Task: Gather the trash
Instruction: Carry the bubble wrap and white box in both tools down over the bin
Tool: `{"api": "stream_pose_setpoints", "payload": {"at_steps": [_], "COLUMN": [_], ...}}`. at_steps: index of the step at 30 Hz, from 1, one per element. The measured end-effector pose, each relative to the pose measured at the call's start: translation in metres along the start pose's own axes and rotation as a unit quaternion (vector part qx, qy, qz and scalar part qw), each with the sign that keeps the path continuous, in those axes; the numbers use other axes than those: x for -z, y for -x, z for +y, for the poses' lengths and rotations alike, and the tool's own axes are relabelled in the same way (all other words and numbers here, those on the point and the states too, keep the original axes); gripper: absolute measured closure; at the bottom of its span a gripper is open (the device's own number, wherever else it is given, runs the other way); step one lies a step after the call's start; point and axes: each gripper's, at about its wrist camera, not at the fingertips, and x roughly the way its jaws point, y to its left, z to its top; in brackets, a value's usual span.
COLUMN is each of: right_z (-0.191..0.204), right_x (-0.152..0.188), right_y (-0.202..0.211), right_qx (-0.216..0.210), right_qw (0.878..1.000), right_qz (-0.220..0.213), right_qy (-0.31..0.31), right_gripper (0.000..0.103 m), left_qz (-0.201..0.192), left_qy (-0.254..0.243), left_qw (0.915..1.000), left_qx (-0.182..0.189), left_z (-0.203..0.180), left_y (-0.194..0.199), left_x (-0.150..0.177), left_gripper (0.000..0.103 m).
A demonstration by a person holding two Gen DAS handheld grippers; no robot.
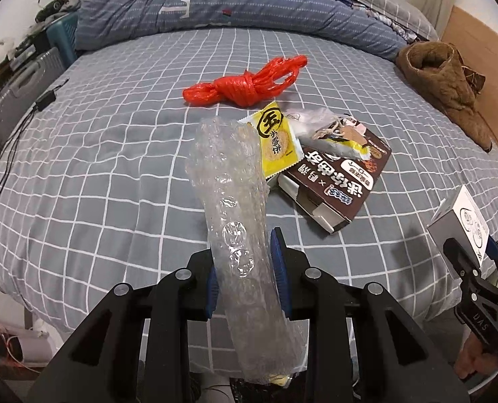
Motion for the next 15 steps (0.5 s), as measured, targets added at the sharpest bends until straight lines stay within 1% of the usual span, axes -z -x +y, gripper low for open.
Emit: {"api": "stream_pose_setpoints", "payload": {"at_steps": [15], "right_z": [0.01], "right_x": [0.015], "right_y": [0.037], "right_qx": [-0.002], "right_qw": [1.0], "right_qz": [-0.007], "right_qy": [-0.003], "right_gripper": [0.027], "left_qz": [-0.01], "left_qy": [0.001], "left_qw": [0.9999], "left_qx": [0.012], "left_z": [-0.009], "left_y": [0.032], "left_x": [0.027], "left_gripper": [0.076]}}
